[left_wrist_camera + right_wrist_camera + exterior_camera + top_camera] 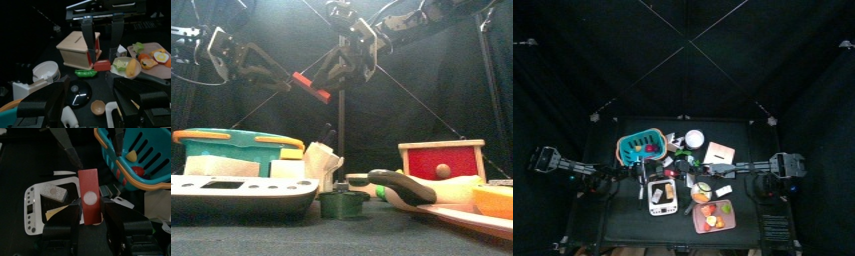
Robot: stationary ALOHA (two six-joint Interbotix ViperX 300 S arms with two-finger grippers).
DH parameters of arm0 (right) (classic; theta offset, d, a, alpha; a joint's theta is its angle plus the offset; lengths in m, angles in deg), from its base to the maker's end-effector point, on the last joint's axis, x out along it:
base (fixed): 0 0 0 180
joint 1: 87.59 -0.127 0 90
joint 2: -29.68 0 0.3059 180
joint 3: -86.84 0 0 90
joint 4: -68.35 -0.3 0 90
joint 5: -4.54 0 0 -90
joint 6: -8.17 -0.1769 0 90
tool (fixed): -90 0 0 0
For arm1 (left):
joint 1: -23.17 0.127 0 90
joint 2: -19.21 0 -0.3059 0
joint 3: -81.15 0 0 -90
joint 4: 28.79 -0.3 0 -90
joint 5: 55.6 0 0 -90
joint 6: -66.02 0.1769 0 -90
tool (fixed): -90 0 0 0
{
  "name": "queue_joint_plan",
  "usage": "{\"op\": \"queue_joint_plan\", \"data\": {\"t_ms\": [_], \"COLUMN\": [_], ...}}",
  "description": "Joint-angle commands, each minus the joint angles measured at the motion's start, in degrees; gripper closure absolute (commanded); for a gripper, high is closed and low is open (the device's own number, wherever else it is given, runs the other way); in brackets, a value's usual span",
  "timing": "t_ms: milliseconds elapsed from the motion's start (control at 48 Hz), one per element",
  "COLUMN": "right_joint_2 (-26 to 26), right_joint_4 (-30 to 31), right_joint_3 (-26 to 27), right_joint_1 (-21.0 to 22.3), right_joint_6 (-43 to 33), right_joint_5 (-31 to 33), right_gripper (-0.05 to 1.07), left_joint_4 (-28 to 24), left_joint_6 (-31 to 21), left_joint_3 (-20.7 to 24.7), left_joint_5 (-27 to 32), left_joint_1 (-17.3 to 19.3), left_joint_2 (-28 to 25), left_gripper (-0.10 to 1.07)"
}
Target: Hand over salmon
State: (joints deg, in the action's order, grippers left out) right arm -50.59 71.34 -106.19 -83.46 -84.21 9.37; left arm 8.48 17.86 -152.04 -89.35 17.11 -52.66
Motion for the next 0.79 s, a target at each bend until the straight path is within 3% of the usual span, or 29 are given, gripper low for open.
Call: {"op": "queue_joint_plan", "data": {"t_ms": [0,188,375,583,771], "right_joint_2": [-4.04,-6.59,-7.56,-7.21,-7.12], "right_joint_4": [-1.05,-2.72,-3.34,-3.08,-2.81], "right_joint_3": [-1.32,-5.71,-8.79,-8.96,-8.7], "right_joint_1": [0.7,2.29,2.81,2.55,2.2], "right_joint_6": [0.0,0.0,0.0,0.0,0.0], "right_joint_5": [-4.83,-16.35,-26.46,-28.83,-29.79], "right_gripper": [0.35,0.35,0.35,0.35,0.35], "left_joint_4": [-0.44,-2.72,-6.59,-15.38,-20.83], "left_joint_6": [0.09,-0.18,-4.39,-12.74,-20.3], "left_joint_3": [0.62,1.05,1.05,-0.26,-0.7], "left_joint_5": [-2.46,-5.27,-11.95,-20.48,-24.79], "left_joint_1": [-0.44,-1.23,-2.46,-2.46,-1.05], "left_joint_2": [0.35,0.35,0.35,-0.35,-2.46], "left_gripper": [0.04,0.04,0.04,0.04,0.04]}}
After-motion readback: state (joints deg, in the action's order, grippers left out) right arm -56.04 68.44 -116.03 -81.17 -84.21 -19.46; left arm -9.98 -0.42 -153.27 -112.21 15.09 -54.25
